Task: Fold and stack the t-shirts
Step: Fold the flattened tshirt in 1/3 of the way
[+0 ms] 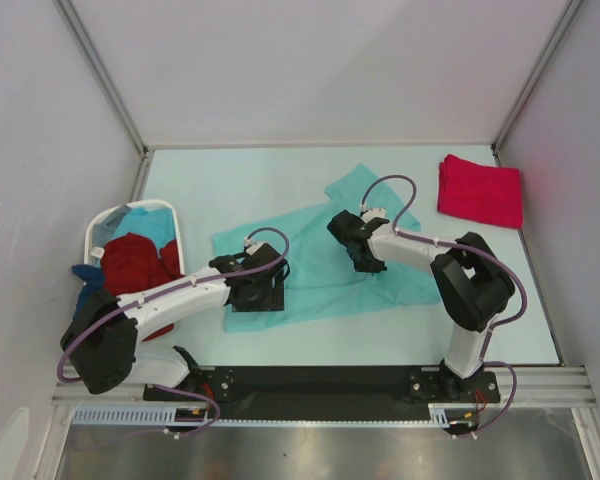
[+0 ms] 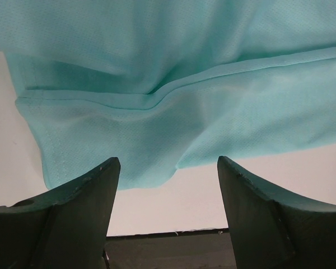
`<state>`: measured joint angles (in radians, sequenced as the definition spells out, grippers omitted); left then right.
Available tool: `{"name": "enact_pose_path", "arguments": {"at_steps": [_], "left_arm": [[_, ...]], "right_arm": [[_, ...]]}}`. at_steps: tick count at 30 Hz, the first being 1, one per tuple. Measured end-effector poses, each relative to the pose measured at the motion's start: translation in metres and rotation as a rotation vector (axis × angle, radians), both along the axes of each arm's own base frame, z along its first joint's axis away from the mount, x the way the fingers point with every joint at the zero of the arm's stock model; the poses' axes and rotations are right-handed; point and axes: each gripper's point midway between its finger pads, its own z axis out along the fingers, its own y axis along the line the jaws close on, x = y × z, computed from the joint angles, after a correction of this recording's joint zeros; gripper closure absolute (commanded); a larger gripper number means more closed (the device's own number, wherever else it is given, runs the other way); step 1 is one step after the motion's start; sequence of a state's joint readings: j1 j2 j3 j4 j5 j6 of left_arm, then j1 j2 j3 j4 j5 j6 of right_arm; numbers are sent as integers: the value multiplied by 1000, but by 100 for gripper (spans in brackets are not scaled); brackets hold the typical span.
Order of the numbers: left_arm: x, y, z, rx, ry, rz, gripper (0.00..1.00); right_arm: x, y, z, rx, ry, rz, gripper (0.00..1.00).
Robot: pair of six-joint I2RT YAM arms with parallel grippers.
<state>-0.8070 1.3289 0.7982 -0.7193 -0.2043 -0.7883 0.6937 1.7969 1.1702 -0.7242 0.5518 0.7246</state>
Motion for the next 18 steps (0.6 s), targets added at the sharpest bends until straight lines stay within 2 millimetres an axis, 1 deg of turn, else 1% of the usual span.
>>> {"name": "enact_pose_path", "arguments": {"at_steps": [6, 12, 18], "left_arm": [[-1, 0, -5, 9, 17, 6, 24], [-3, 0, -9, 18, 33, 12, 24], [-1, 2, -9, 29, 25, 19, 23]], "right_arm": [[13, 0, -13, -3, 26, -5, 100], [28, 1, -14, -3, 22, -8, 100], [29, 1, -10, 1, 14, 1, 100]]}}
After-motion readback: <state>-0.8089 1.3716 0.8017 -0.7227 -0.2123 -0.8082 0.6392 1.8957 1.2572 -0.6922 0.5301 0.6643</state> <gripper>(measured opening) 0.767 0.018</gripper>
